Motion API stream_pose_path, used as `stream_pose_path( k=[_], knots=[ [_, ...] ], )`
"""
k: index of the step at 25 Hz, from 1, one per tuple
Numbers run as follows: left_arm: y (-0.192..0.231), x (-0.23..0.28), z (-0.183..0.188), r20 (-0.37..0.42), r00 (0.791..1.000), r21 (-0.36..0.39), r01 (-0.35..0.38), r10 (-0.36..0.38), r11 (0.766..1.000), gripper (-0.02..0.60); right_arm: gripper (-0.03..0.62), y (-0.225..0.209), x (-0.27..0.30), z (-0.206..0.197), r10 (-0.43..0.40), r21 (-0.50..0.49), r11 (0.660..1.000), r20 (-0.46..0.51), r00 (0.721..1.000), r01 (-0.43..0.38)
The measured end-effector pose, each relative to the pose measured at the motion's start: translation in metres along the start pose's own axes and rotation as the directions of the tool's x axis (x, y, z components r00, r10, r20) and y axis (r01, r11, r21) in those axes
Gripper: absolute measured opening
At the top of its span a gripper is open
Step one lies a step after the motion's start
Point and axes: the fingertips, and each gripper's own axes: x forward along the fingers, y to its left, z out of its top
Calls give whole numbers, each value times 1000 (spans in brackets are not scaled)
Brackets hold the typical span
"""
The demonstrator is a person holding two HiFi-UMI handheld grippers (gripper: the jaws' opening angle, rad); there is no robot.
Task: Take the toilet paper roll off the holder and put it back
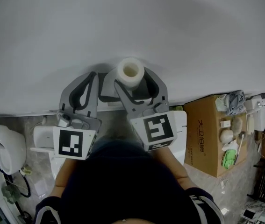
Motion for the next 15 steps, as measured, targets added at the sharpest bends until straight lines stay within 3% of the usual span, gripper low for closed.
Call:
stream_pose_path(
  k=[4, 15],
  knots=[
    [0, 1, -6, -36, 999, -27, 25, -26, 999, -2, 305, 0, 2, -2, -25, 3, 1000, -13, 1000, 25],
    [2, -2, -7, -33, 997, -28, 70, -71, 997, -2, 305, -4, 3, 0, -89, 5, 996, -4, 996, 89]
  ],
)
